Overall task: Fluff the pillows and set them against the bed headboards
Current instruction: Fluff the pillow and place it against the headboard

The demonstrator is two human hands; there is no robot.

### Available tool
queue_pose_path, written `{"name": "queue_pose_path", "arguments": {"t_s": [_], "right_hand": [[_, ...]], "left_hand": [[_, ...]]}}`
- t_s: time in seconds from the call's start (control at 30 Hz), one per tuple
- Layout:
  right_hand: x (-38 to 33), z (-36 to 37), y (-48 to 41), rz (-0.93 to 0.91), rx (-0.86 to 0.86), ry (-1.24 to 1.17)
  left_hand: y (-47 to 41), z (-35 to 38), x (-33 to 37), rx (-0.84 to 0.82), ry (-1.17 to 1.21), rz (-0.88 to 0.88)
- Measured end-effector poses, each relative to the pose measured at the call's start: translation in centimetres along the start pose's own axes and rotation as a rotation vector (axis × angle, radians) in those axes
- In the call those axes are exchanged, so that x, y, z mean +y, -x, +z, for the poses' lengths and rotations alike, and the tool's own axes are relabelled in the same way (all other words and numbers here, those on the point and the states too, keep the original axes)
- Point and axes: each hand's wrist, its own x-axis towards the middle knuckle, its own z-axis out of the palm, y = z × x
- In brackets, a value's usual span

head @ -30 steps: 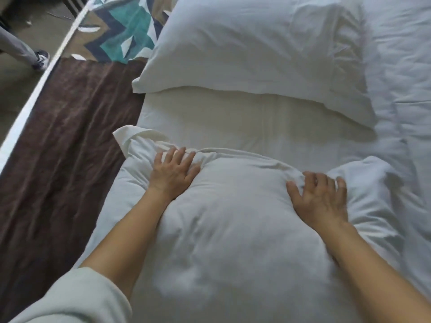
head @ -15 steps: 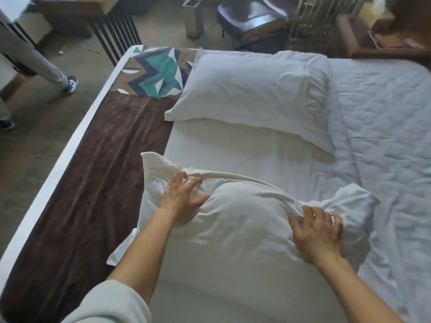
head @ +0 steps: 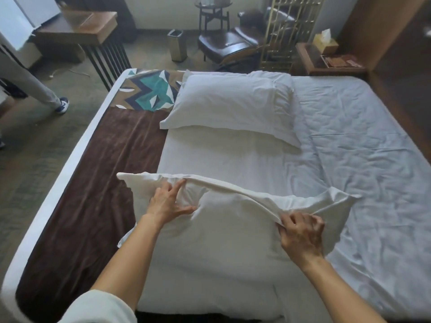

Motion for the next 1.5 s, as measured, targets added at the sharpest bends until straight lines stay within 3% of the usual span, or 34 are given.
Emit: {"name": "queue_pose_path", "arguments": {"t_s": [0.17,0.3,0.37,0.47,0.73,0.8,0.97,1.07,1.17,1.23,1.3,1.37,1.4,1.5], "right_hand": [[-0.2,-3.8,4.4,-0.074,-0.166,-0.087],[-0.5,-6.5,6.6,0.033,-0.283,-0.158],[-0.5,-7.4,6.5,-0.005,-0.294,-0.148],[-0.2,-8.1,6.0,-0.106,-0.127,-0.068],[0.6,-8.8,3.4,-0.015,0.201,-0.002],[1.0,-8.7,2.4,0.042,0.136,-0.005],[0.8,-6.8,1.0,0.041,-0.246,0.016],[0.8,-5.6,1.4,0.12,-0.475,-0.017],[1.7,-5.0,2.2,0.135,-0.442,-0.059],[2.1,-5.0,2.2,0.146,-0.435,-0.081],[2.2,-4.9,2.0,0.171,-0.439,-0.088],[2.0,-4.9,1.6,0.179,-0.435,-0.083],[2.0,-5.0,1.3,0.185,-0.44,-0.083],[2.4,-4.9,0.7,0.192,-0.456,-0.083]], "left_hand": [[7.4,0.3,-0.5,0.041,-0.014,0.01],[12.6,0.4,-1.2,0.085,0.008,0.013],[14.0,-0.2,-1.3,0.118,0.042,0.022],[14.8,-1.6,-1.3,0.14,0.037,0.043],[14.4,-3.2,-1.4,0.051,-0.168,0.066],[14.4,-3.1,-2.1,0.06,-0.185,0.127],[12.4,-4.5,-4.9,0.207,-0.452,0.364],[10.8,-8.1,-5.6,-0.049,-0.36,0.306],[8.8,-11.7,-6.5,-0.193,-0.476,0.24],[7.6,-13.1,-7.5,0.009,-0.637,0.214],[6.9,-12.9,-6.9,0.357,-0.549,0.189],[7.5,-11.2,-4.1,0.594,-0.339,0.303],[8.0,-10.1,-3.2,0.599,-0.283,0.436],[10.2,-7.4,-5.5,0.339,-0.417,0.799]]}}
